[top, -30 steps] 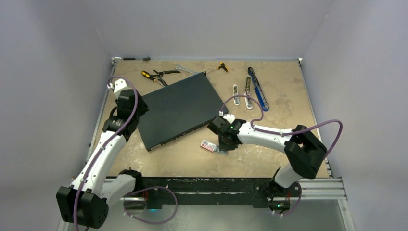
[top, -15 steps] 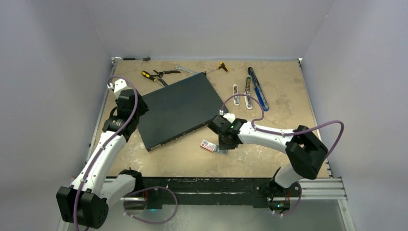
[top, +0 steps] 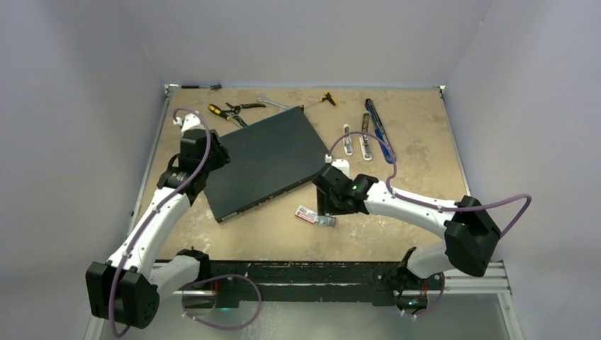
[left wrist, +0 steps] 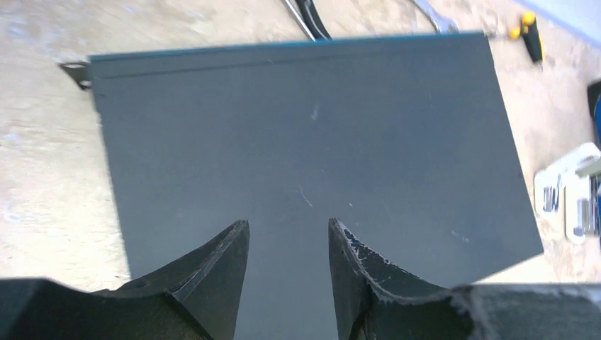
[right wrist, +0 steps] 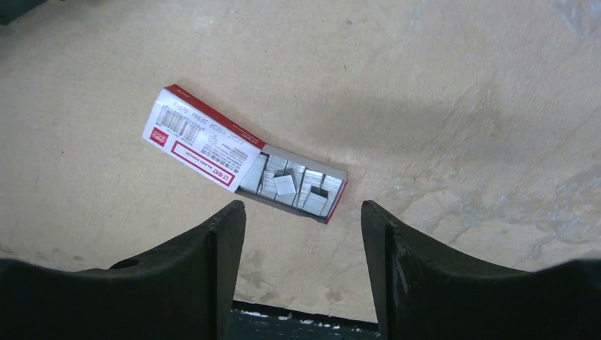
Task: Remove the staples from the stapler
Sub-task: Close the staple box at the center of the board.
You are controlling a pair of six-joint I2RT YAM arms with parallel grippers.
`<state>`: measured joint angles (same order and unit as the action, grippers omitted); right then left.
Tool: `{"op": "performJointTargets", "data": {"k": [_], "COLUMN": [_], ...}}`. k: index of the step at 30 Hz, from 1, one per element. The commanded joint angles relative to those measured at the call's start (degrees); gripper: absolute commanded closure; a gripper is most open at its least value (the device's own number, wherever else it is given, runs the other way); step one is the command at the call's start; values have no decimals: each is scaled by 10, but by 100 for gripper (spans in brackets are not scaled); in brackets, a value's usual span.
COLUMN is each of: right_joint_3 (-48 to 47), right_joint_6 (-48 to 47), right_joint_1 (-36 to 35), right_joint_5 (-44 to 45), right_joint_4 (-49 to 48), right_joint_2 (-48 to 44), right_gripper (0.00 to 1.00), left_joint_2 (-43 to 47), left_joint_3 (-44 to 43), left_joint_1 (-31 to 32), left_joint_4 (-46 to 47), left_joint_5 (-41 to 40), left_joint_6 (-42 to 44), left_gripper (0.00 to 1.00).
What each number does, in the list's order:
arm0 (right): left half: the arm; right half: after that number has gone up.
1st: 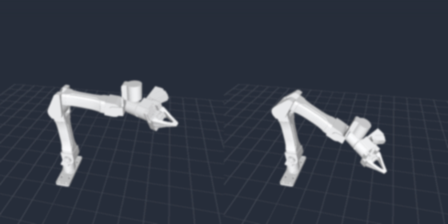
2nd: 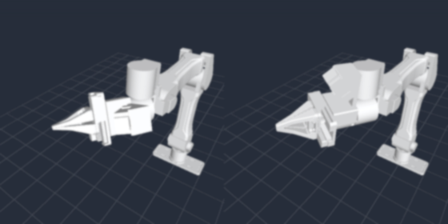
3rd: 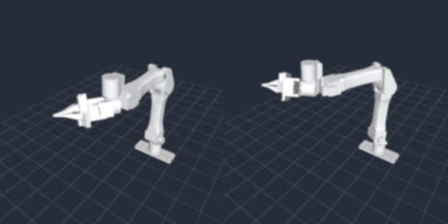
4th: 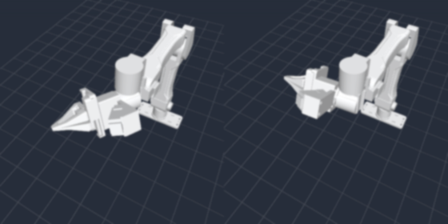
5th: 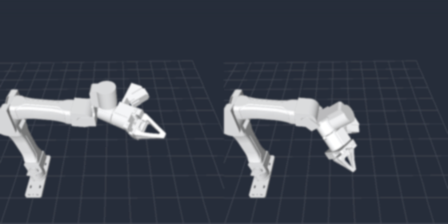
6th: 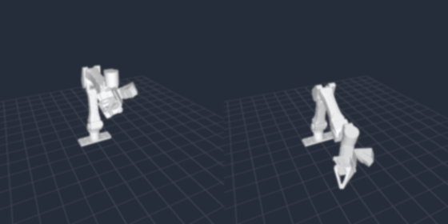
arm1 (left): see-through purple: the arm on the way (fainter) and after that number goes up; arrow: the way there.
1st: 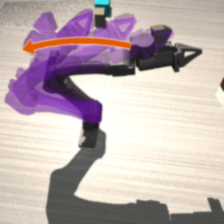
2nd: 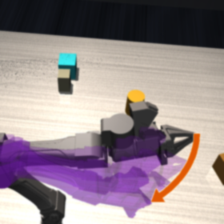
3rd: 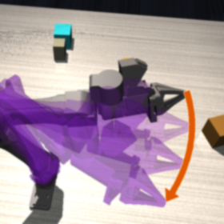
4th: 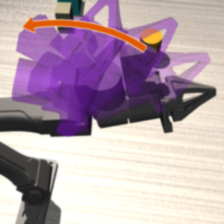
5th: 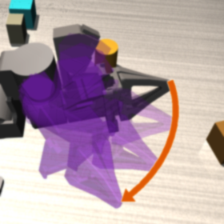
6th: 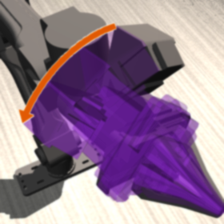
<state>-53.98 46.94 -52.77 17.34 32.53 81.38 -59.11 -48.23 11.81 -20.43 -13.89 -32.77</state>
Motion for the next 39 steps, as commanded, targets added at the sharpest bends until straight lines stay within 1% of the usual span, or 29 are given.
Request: {"op": "performJointTargets", "data": {"k": [1,3,5,7,10,13,15,18,20,21,24,28,33,39], "right_joint_3": [-6,-7,-20,-28,-26,4,20,10,13,21,67,99,120,132], "right_joint_6": [-96,-153,-202,-289,-408,-568,-683,-769,-799,-804,-800,-807,-813,-835], "right_joint_1": [7,13,18,21,26,27,28,28,30,31,38,41,41,47], "right_joint_5": [14,2,26,31,-58,-178,-237,-259,-298,-320,-346,-337,-362,-348], "right_joint_4": [-83,-146,-184,-209,-247,-288,-267,-164,-110,-103,-135,-156,-185,-196], "right_joint_2": [-32,-49,-58,-69,-104,-156,-178,-160,-143,-142,-154,-134,-101,-49], "right_gripper": [32,30,28,26,18,12,11,10,10,9,8,8,8,8], "left_joint_2": [-35,-44,-47,-50,-55,-57,-58,-54,-53,-53,-55,-66,-75,-81], "left_joint_3": [-36,-45,-50,-53,-52,-44,-42,-35,-27,-24,-11,-9,-9,-1], "left_joint_1": [39,46,46,46,45,45,46,46,46,45,45,45,45,45], "left_joint_4": [24,28,32,33,34,40,40,42,46,46,53,54,51,50], "left_joint_5": [45,46,54,62,75,86,94,107,115,117,128,136,150,149], "left_joint_6": [31,26,21,17,13,7,4,-1,-5,-8,-16,-18,-20,-34], "left_gripper": [56,55,55,55,54,55,54,54,55,54,55,55,55,55]}}
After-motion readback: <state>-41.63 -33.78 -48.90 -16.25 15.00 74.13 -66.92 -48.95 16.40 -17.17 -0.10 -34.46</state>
